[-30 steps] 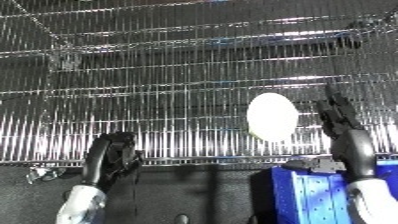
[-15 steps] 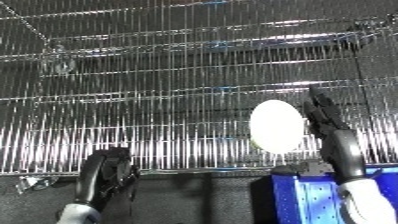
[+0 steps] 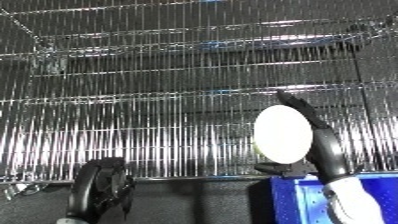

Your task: Pick up the object and place it into the box

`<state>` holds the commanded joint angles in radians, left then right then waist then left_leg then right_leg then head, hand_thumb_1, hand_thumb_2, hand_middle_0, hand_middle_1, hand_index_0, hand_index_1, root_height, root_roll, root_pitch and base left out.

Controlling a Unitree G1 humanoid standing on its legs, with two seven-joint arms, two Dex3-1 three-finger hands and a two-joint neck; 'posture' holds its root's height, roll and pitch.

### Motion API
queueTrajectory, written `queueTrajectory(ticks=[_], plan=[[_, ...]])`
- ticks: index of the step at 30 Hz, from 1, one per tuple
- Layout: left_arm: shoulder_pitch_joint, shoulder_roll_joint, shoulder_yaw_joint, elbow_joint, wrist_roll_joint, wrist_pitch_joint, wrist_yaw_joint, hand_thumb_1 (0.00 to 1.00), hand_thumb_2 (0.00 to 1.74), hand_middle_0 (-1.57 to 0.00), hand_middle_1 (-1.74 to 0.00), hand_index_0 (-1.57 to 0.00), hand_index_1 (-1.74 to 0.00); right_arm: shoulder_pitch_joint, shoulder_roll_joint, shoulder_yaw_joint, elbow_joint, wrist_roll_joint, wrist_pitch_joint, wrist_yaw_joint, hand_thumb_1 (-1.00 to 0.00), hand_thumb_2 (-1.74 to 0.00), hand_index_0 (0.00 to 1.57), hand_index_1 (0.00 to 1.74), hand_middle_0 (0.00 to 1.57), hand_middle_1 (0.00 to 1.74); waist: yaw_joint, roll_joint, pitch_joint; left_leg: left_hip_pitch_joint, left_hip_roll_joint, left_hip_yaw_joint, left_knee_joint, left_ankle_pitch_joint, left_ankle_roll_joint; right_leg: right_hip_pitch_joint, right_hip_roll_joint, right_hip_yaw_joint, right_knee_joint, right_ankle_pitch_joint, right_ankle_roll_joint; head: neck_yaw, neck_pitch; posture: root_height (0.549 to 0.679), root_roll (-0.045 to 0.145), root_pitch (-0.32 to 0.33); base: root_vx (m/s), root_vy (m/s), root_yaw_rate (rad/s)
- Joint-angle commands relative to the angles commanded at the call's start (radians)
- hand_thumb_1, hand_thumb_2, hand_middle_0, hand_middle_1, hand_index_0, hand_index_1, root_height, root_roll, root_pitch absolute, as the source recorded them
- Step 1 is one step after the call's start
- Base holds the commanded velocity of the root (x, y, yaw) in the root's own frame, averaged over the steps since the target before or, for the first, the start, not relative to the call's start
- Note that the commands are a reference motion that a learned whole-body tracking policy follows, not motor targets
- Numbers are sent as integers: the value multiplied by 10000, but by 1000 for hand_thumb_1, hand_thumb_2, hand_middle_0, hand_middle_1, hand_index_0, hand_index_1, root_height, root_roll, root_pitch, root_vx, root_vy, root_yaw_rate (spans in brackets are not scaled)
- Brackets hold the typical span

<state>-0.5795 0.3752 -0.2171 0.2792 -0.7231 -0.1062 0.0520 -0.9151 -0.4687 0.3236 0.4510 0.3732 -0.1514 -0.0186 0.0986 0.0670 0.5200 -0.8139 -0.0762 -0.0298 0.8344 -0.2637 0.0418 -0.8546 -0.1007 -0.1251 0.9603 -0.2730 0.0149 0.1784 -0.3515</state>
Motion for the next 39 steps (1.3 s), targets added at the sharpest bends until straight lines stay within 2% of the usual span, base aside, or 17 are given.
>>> queueTrajectory(ticks=[9, 15, 22, 27, 32, 39], plan=[[161, -33, 73, -117, -47, -82, -9, 1000, 1740, -1570, -1740, -1570, -1740, 88, 108, -17, 15, 19, -88, -170, -900, -1566, 1413, 1566, 1413, 1566, 3, 1, 0, 113, -8, 12, -87, 60, -18, 115, 20, -15, -102, 34, -30, 63, -16, 607, 40, 230, -4, 2, 7], [420, 40, 222, -274, -26, -267, -36, 1000, 1740, -1570, -1740, -1570, -1740, 476, 97, -272, -426, -345, -219, -719, -900, -1566, 1413, 1566, 1413, 1566, -81, -64, 0, 384, 20, 20, -246, 62, -27, 400, 75, -11, -290, 39, -53, 38, 73, 611, 40, 221, -16, -11, -35], [1170, 202, 647, -928, 191, -646, -31, 1000, 1740, -1570, -1740, -1570, -1740, 1689, 124, -986, -2218, -419, -463, -1249, -900, -1566, 1413, 1566, 1413, 1566, -372, -206, 0, 988, 98, 57, -513, -7, -22, 961, 198, 108, -568, 23, -75, -200, -103, 617, 40, 192, -21, 1, -139], [1793, 325, 1093, -1585, 365, -829, -122, 1000, 1740, -1570, -1740, -1570, -1740, 2818, 263, -1618, -3378, -402, -882, -1330, -900, -1566, 1413, 1566, 1413, 1566, -621, -309, 0, 1483, 170, 128, -578, -148, -8, 1443, 254, 232, -735, 19, -74, -234, -178, 620, 42, 160, -21, 7, -192], [2211, 359, 1474, -2022, 551, -762, -310, 1000, 1740, -1570, -1740, -1570, -1740, 3740, 343, -2223, -4024, -337, -1209, -1246, -900, -1566, 1413, 1566, 1413, 1566, -848, -417, 0, 1962, 242, 226, -575, -297, 7, 1931, 262, 328, -949, 55, -67, -192, -281, 625, 44, 130, -39, -5, -189], [2661, 525, 1888, -2220, 692, -489, -737, 1000, 1740, -1570, -1740, -1570, -1740, 4979, 238, -3051, -4489, -218, -1390, -1457, -900, -1566, 1413, 1566, 1413, 1566, -1258, -493, 0, 2720, 391, 501, -605, -536, 52, 2672, 292, 498, -1390, 149, -81, 787, -679, 632, 48, 87, -31, -4, -224]])
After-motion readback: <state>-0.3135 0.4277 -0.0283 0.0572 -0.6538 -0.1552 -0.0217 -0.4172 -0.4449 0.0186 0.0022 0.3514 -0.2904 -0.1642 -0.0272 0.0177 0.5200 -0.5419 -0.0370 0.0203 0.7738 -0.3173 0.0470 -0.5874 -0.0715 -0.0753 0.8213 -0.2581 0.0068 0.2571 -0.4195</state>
